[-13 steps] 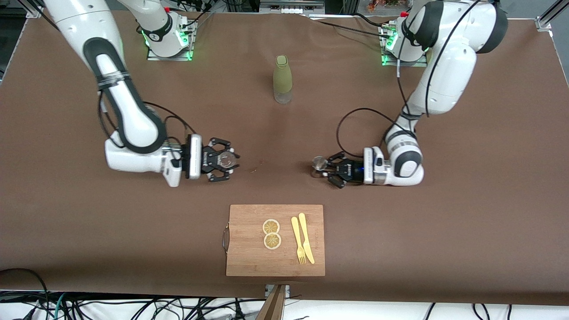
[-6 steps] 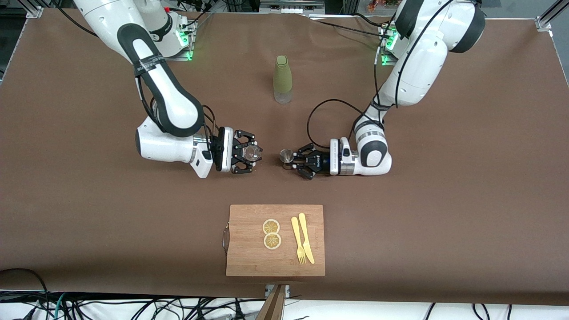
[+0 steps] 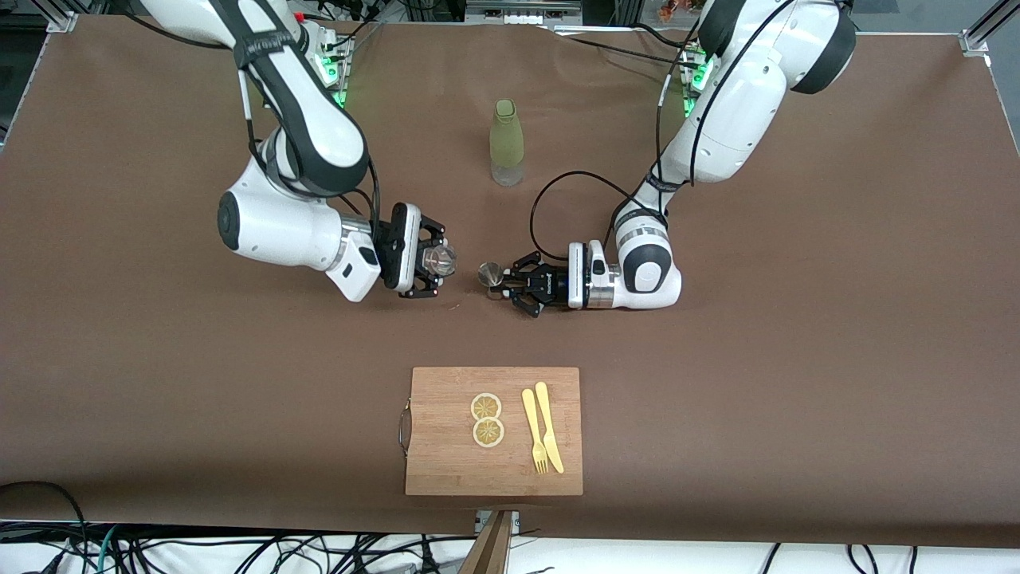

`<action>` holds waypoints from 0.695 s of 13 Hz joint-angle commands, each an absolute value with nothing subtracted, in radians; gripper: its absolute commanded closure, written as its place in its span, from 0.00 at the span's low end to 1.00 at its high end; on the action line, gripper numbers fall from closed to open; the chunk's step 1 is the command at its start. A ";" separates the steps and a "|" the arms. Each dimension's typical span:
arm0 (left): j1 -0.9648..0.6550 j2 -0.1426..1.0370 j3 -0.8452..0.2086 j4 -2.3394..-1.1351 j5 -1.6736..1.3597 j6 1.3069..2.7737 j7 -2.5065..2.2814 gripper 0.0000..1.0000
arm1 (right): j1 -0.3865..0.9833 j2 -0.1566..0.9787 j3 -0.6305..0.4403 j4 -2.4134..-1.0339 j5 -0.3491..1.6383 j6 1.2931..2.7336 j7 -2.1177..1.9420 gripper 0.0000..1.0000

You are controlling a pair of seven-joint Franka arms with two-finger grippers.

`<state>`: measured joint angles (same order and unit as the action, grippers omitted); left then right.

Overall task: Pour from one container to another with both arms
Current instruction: 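Lift and carry the glass and jigger toward each other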

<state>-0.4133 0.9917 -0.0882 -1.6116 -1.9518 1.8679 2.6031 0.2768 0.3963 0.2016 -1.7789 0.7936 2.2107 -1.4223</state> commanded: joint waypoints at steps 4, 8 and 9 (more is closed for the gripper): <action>-0.425 0.989 -0.092 -1.603 -1.985 1.891 2.663 1.00 | 0.295 0.318 0.198 -1.862 0.717 2.201 -1.396 0.69; -0.436 0.994 -0.100 -1.598 -2.002 1.890 2.681 1.00 | 0.313 0.316 0.207 -1.856 0.684 2.210 -1.329 0.74; -0.439 0.994 -0.104 -1.595 -2.006 1.890 2.681 1.00 | 0.317 0.316 0.210 -1.853 0.675 2.215 -1.306 0.74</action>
